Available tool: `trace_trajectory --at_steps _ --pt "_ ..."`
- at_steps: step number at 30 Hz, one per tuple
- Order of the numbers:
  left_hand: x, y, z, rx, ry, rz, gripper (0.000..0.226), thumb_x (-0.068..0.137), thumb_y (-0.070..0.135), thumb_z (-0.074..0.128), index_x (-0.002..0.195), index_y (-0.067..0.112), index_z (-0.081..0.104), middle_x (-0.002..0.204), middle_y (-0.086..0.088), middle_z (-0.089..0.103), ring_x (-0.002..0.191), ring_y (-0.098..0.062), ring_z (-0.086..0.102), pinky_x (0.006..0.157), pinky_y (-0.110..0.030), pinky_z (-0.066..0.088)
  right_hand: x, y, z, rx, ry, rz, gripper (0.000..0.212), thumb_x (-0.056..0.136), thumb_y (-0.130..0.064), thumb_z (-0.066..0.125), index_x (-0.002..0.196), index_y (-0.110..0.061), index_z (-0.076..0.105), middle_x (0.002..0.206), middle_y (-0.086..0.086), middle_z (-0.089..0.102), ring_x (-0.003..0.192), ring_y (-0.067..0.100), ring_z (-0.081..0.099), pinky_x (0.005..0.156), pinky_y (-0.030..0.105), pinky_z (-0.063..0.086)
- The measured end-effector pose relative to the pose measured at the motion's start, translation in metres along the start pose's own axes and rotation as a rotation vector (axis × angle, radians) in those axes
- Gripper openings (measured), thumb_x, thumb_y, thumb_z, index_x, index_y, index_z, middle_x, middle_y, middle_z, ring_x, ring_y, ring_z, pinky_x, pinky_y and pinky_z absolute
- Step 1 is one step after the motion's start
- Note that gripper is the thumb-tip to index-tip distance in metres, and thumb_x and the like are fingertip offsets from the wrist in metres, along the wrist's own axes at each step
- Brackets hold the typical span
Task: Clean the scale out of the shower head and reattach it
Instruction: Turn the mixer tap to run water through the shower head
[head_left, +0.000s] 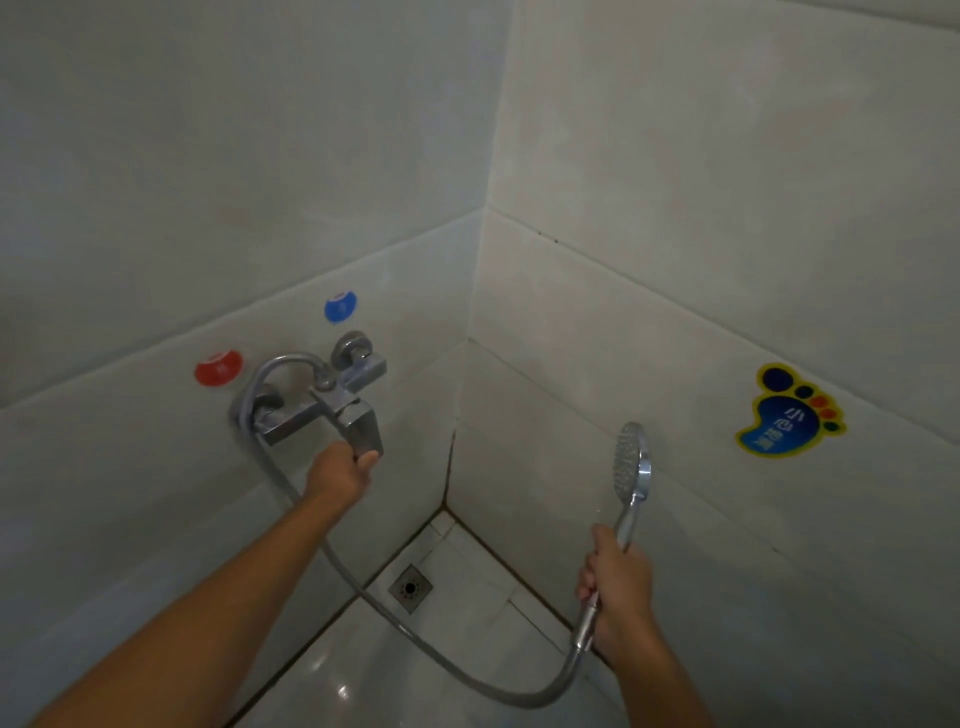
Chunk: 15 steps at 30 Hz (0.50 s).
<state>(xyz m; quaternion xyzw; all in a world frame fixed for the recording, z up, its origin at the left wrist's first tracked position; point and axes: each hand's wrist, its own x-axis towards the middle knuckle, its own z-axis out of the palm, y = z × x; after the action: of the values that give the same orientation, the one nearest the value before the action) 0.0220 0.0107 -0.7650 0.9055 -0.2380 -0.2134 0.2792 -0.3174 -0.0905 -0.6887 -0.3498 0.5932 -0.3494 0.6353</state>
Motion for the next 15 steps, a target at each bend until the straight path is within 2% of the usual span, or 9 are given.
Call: trace_trajectory --at_steps 2,5,10,12,15 --pt "-0.007 0.003 -0.004 0.01 -0.008 0.027 0.05 0.092 0.046 0.05 0.071 0.003 0.066 0.074 -0.02 0.07 0.074 -0.034 0.069 0.073 -0.042 0.056 0.003 -0.003 0.006 0.006 0.03 -0.006 0.029 0.089 -0.01 0.055 0.066 -0.017 0.039 0.041 -0.003 0.034 0.03 0.01 0.03 0.032 0.016 0.027" --pt "-0.017 0.008 -0.01 0.003 -0.026 0.096 0.047 0.096 0.036 0.05 0.062 0.006 0.065 0.067 -0.019 0.07 0.067 -0.032 0.068 0.07 -0.039 0.055 0.005 -0.009 0.014 -0.004 0.062 -0.008 0.027 0.089 -0.01 0.055 0.067 -0.015 0.041 0.043 -0.001 0.035 0.029 0.01 0.031 0.032 0.017 0.028" --pt "-0.029 0.016 -0.018 -0.028 -0.056 0.148 0.042 0.096 0.028 0.052 0.066 0.004 0.068 0.068 -0.018 0.069 0.069 -0.03 0.067 0.072 -0.037 0.051 0.007 -0.013 0.023 -0.001 0.083 -0.011 0.026 0.088 -0.009 0.054 0.067 -0.016 0.04 0.042 -0.002 0.035 0.029 0.01 0.031 0.032 0.016 0.027" --pt "-0.035 0.019 -0.02 -0.063 -0.083 0.151 0.04 0.096 0.027 0.053 0.065 0.006 0.068 0.063 -0.013 0.066 0.064 -0.026 0.064 0.071 -0.036 0.051 0.009 -0.014 0.024 -0.019 0.092 -0.016 0.025 0.087 -0.008 0.053 0.067 -0.015 0.039 0.043 0.0 0.035 0.029 0.011 0.03 0.032 0.017 0.027" --pt "-0.041 0.025 -0.021 -0.159 -0.108 0.162 0.041 0.097 0.023 0.052 0.067 0.001 0.069 0.058 -0.012 0.064 0.054 -0.023 0.059 0.063 -0.033 0.051 0.012 -0.015 0.027 -0.043 0.103 -0.022 0.023 0.087 -0.008 0.053 0.068 -0.014 0.041 0.044 0.001 0.036 0.029 0.011 0.032 0.033 0.018 0.028"
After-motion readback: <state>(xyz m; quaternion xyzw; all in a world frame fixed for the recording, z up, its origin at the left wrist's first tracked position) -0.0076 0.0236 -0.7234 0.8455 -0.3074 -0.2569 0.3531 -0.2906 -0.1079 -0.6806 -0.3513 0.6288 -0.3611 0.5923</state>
